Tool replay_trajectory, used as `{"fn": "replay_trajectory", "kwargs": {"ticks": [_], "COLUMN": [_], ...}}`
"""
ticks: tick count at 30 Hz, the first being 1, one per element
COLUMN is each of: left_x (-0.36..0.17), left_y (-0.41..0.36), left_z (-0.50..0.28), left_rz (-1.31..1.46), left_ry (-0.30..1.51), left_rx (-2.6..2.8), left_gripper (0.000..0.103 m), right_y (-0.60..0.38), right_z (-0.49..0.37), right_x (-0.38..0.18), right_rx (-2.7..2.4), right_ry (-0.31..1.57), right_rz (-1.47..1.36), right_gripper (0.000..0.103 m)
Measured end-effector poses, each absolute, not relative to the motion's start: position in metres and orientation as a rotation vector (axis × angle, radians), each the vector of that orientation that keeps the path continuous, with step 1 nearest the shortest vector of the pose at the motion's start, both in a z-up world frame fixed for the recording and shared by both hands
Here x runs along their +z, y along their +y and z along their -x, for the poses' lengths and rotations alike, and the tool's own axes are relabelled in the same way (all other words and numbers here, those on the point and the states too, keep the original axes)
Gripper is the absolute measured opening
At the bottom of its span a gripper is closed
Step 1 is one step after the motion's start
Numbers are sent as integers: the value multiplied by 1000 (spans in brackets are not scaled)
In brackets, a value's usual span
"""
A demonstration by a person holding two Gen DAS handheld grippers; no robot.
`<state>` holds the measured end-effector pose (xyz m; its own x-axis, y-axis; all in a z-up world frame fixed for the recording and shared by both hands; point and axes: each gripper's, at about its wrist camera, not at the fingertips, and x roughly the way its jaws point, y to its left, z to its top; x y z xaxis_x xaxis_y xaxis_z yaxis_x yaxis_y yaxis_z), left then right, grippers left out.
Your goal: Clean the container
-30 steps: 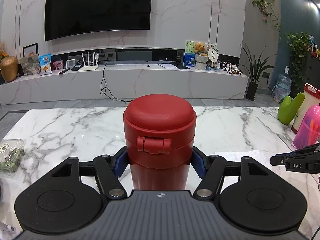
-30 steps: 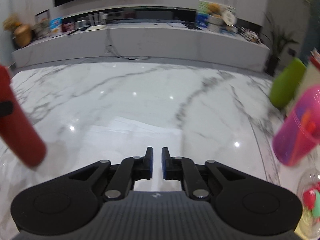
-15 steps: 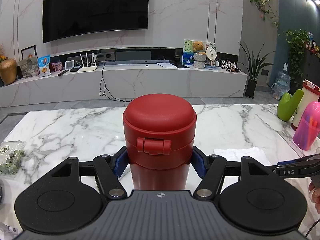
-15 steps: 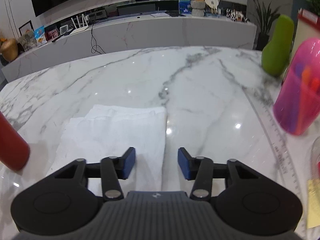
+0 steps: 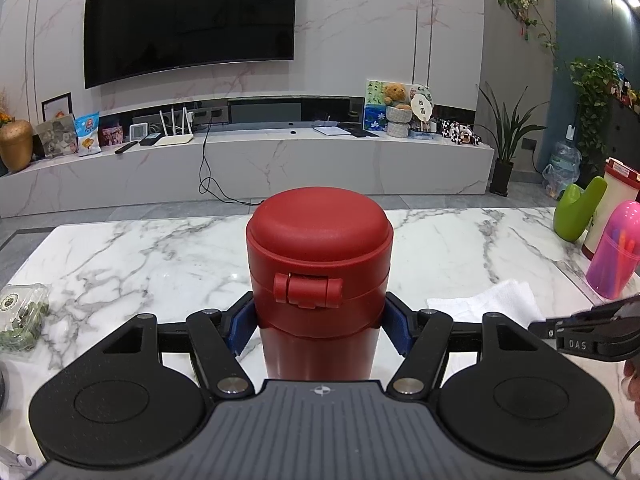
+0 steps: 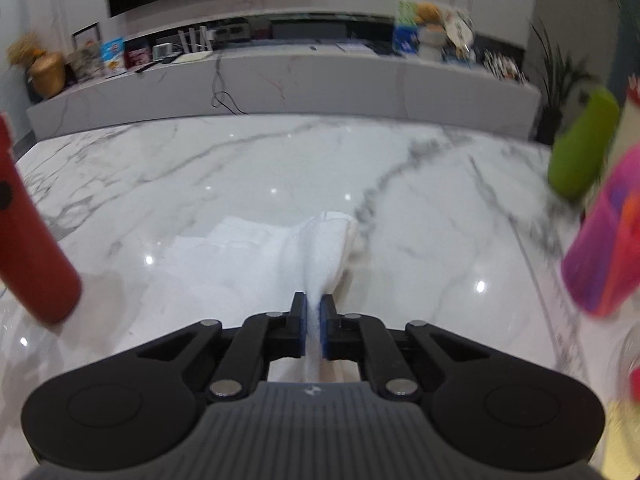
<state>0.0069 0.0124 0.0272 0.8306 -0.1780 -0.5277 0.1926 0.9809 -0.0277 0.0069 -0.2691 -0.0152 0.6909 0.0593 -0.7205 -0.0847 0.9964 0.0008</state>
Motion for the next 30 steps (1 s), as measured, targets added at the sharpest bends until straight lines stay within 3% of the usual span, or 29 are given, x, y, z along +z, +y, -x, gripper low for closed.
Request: {"fn": "replay_trajectory", "kwargs": {"ticks": [17, 30], "left_x": [28, 28], "left_y": [13, 17], "left_z": [-6, -8], "left_rz": [-23, -1], "left_ry": [566, 578], "left_rx": [-208, -223], "left_gripper": [63, 63], "right_y": [-176, -147], "right_z": [11, 11], "right_x": [9, -8], "right_rx": [272, 413], "right_ry": [722, 747], "right_rz": [339, 154], "right_gripper": [8, 8]}}
